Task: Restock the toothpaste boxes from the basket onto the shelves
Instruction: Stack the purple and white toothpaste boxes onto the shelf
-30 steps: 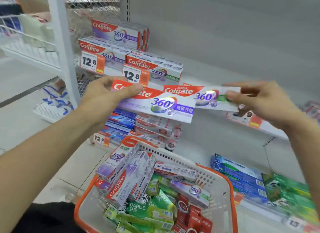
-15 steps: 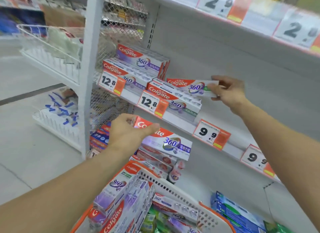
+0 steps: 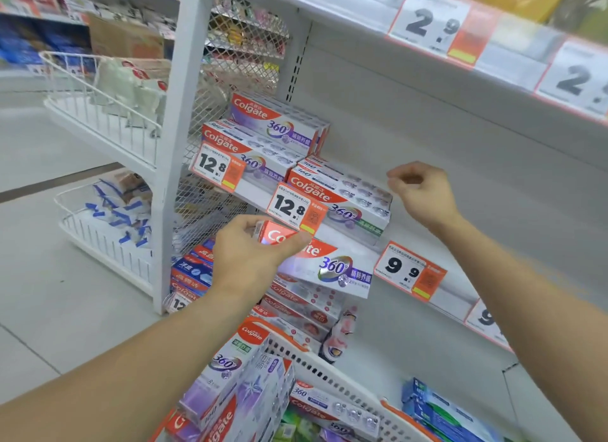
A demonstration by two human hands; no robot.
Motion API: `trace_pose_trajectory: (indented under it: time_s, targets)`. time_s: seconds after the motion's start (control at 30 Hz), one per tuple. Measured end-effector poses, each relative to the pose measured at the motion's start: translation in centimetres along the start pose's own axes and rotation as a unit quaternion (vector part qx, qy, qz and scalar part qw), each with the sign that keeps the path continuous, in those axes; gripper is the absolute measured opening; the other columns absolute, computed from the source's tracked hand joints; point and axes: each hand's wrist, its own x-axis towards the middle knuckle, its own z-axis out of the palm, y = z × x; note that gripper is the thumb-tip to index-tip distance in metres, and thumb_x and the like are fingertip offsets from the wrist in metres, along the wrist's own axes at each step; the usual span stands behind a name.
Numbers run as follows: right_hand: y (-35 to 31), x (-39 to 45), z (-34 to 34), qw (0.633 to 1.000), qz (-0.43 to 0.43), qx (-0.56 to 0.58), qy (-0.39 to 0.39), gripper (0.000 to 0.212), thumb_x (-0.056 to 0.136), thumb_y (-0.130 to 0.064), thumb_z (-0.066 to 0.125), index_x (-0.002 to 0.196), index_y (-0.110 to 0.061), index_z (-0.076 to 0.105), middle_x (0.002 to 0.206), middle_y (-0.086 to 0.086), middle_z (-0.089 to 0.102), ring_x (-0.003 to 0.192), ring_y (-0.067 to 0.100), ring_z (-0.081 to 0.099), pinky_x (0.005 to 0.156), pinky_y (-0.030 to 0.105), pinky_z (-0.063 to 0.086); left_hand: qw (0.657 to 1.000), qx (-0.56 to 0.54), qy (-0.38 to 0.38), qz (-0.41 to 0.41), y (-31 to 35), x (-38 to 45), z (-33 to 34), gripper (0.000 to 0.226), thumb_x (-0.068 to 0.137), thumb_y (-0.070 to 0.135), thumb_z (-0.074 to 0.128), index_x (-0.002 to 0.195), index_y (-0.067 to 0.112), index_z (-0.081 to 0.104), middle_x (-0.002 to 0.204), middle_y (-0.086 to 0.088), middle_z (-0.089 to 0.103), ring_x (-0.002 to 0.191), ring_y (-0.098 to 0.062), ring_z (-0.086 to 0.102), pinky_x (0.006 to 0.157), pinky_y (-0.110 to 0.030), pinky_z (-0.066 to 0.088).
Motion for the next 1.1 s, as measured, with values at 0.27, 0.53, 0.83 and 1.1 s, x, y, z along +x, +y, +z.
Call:
trace_pose_trajectory:
  time_s: [0.27, 0.53, 0.83, 1.1]
  targets:
    - [-5.8, -6.7, -3.5, 0.882, -0.01, 0.035, -0.47, 0.044, 0.088, -0.027, 0.071, 0.131, -0.021, 0.063, 0.125, -0.001, 0.07, 0.115, 0.024, 0.066, 0.089, 0.038, 0.055, 0.995, -0.097, -0.023, 0.021, 3.5, -0.9, -2.3, 0.068, 0.046, 0.039, 0.089, 0.105, 0.012, 0.067, 0.093, -0.002, 0.076, 0.075, -0.011, 0.075, 0.06, -0.018, 0.057]
    - [-7.9, -5.6, -0.6, 0.957, -0.034, 0.187, -0.221, 0.036, 0.084, -0.006, 0.071, 0.12, -0.008, 0.069, 0.091, -0.006, 0.078, 0.081, 0.007, 0.072, 0.073, 0.016, 0.054, 0.983, 0.11, -0.022, 0.145, 5.2, 5.1, -4.1, 0.069, 0.083, 0.051, 0.072, 0.136, 0.016, 0.045, 0.115, 0.009, 0.06, 0.097, 0.001, 0.059, 0.074, -0.003, 0.046]
    - [-9.8, 3.2, 8.0, 0.991, -0.085, 0.104, 0.014, 0.034, 0.085, -0.034, 0.078, 0.117, -0.025, 0.073, 0.093, 0.021, 0.072, 0.072, 0.017, 0.061, 0.078, 0.048, 0.057, 0.939, 0.263, -0.017, 0.219, 3.1, 13.8, -0.8, 0.081, 0.092, 0.027, 0.061, 0.158, 0.018, 0.016, 0.162, -0.011, 0.02, 0.15, -0.027, 0.016, 0.121, -0.048, 0.021]
    - [-10.5, 6.4, 12.8, 0.99, -0.135, -0.03, 0.017, 0.031, 0.091, -0.038, 0.069, 0.118, -0.024, 0.07, 0.086, -0.002, 0.069, 0.084, 0.015, 0.063, 0.083, 0.031, 0.052, 0.866, 0.423, -0.058, 0.262, -0.8, 14.2, -0.2, 0.082, 0.093, 0.032, 0.057, 0.158, 0.035, 0.006, 0.166, 0.001, -0.016, 0.153, -0.03, -0.01, 0.123, -0.052, 0.007]
